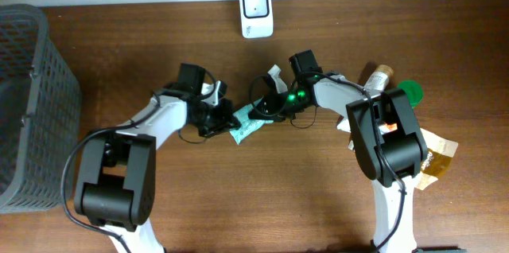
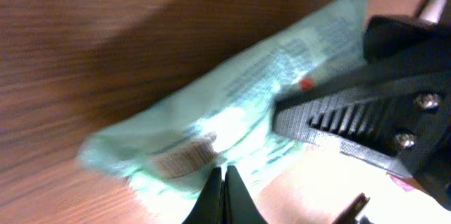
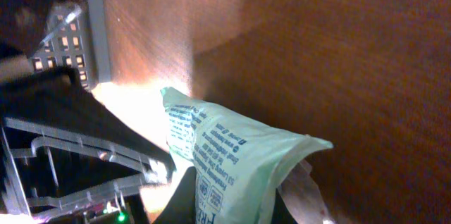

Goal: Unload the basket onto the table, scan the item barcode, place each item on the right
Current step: 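Release the packet with the left gripper and retract it left, then lift the green packet with the right gripper up to the scanner, then hold the green packet in front of the scanner with the right gripper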

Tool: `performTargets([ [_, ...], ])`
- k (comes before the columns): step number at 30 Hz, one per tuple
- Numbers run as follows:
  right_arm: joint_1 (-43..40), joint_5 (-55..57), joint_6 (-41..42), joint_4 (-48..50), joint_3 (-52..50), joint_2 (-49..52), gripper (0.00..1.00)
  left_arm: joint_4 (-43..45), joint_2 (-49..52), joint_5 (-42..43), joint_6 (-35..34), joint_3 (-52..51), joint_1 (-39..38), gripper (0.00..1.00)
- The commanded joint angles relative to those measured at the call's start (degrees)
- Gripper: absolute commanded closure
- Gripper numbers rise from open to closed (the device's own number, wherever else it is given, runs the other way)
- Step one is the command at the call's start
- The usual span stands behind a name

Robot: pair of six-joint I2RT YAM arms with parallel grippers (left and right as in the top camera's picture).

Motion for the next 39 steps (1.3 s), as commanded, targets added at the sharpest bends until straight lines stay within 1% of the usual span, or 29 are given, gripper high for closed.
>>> performTargets([
  [1,-1.9,-1.0,-2.1,-2.9,-0.6,-7.7,0.96,-8.4,-4.0,-1.9,9.0,7.4,6.6,1.0],
  [3,-3.8,-1.0,-2.5,-5.7,-0.6,-13.1,0.96,-13.1,-7.3,-2.2,11.0,11.6,10.4,1.0],
  [4,-4.9,-1.0,-2.5,-7.0,-0.6,-16.4,0.96,-13.9,-8.9,-2.6,11.3,12.9,12.3,0.98],
  [6,-6.9,-1.0,-2.5,-9.6,-0.6,-22.8,0.95,-13.5,-10.7,-4.1,11.4,13.3,15.1,0.85],
  [7,-7.8,-1.0,-2.5,-10.9,-0.6,-25.6,0.95,-13.5,-10.8,-5.2,11.5,13.3,15.9,0.81],
  [8,-9.1,-1.0,-2.0,-12.6,-0.6,-29.4,0.95,-13.7,-10.8,-6.9,11.5,13.3,16.9,0.7],
  [10,-11.0,-1.0,-0.9,-15.4,-0.6,-35.5,0.95,-13.9,-10.8,-10.6,11.5,13.3,17.7,0.41],
  [11,-11.9,-1.4,0.2,-16.3,-0.6,-38.1,0.95,-13.9,-10.8,-12.8,11.5,13.3,17.8,0.01],
  [12,-12.8,-2.6,1.0,-16.9,-0.6,-40.8,0.95,-14.0,-10.8,-14.8,11.5,13.3,17.8,0.01],
  [13,-14.7,-5.3,2.6,-17.0,-0.6,-45.4,0.95,-15.3,-10.8,-20.3,11.5,13.3,17.8,0.01],
  [15,-16.5,-5.2,5.4,-17.2,-0.6,-49.3,0.95,-15.6,-10.8,-25.3,11.5,13.3,17.8,0.01],
  [16,-18.4,-5.1,7.3,-17.9,-0.6,-52.0,0.95,-15.5,-10.8,-30.7,11.5,13.3,17.8,0.01],
  [17,-20.0,-1.9,8.5,-19.8,-0.6,-53.1,0.95,-15.3,-10.8,-36.9,11.5,13.3,17.8,0.01],
  [18,-20.2,-0.4,8.5,-20.5,-0.6,-53.1,0.95,-15.4,-10.8,-39.4,11.5,13.3,17.8,0.01],
  [19,-20.2,1.6,8.5,-21.7,-0.6,-53.0,0.95,-15.4,-10.8,-40.8,11.5,13.3,17.8,0.01],
  [22,-18.7,8.5,8.5,-23.5,-0.6,-52.0,0.95,-15.4,-10.8,-41.0,11.5,13.3,17.8,0.01],
  [26,-12.5,17.9,11.5,-21.0,0.3,-50.1,0.95,-15.4,-10.8,-41.0,11.5,13.3,17.8,0.01],
  [27,-10.2,21.4,11.4,-21.5,2.7,-48.4,0.95,-15.4,-10.8,-41.0,11.5,13.3,17.8,0.01],
  [28,-7.3,25.8,10.6,-23.1,7.3,-45.5,0.95,-15.4,-10.8,-41.0,11.5,13.3,17.8,0.01],
  [29,-6.1,27.6,9.6,-24.0,10.2,-43.9,0.95,-15.4,-10.8,-41.0,11.5,13.3,17.8,0.01],
  [30,-4.6,30.7,8.1,-25.1,14.9,-41.4,0.95,-15.4,-10.8,-41.0,11.5,13.3,17.8,0.01],
  [31,-2.6,36.2,5.9,-25.9,20.9,-37.8,0.96,-15.4,-10.8,-41.0,11.5,13.3,17.8,0.01],
  [32,-1.0,42.5,4.6,-25.5,25.2,-34.6,0.96,-15.4,-10.8,-41.0,11.5,13.3,17.8,0.01],
  [33,0.4,46.5,1.7,-23.1,27.3,-31.9,0.96,-15.4,-10.8,-41.0,11.5,13.3,17.8,0.01],
  [34,2.0,51.8,-2.4,-17.7,27.7,-28.6,0.96,-15.4,-10.8,-41.0,11.5,13.3,17.8,0.01],
  [36,3.8,58.8,-8.4,-10.6,27.7,-24.0,0.96,-15.4,-10.8,-41.0,11.5,13.3,17.8,0.01],
  [37,5.0,63.6,-14.3,-4.4,27.7,-19.9,0.96,-15.4,-10.8,-41.0,11.5,13.3,17.8,0.01],
  [38,5.6,66.1,-18.4,-0.5,27.7,-17.6,0.96,-15.4,-10.8,-41.0,11.5,13.3,17.8,0.01],
  [39,6.5,69.7,-26.0,5.8,27.7,-13.9,0.96,-15.4,-10.8,-41.0,11.5,13.3,17.8,0.01],
])
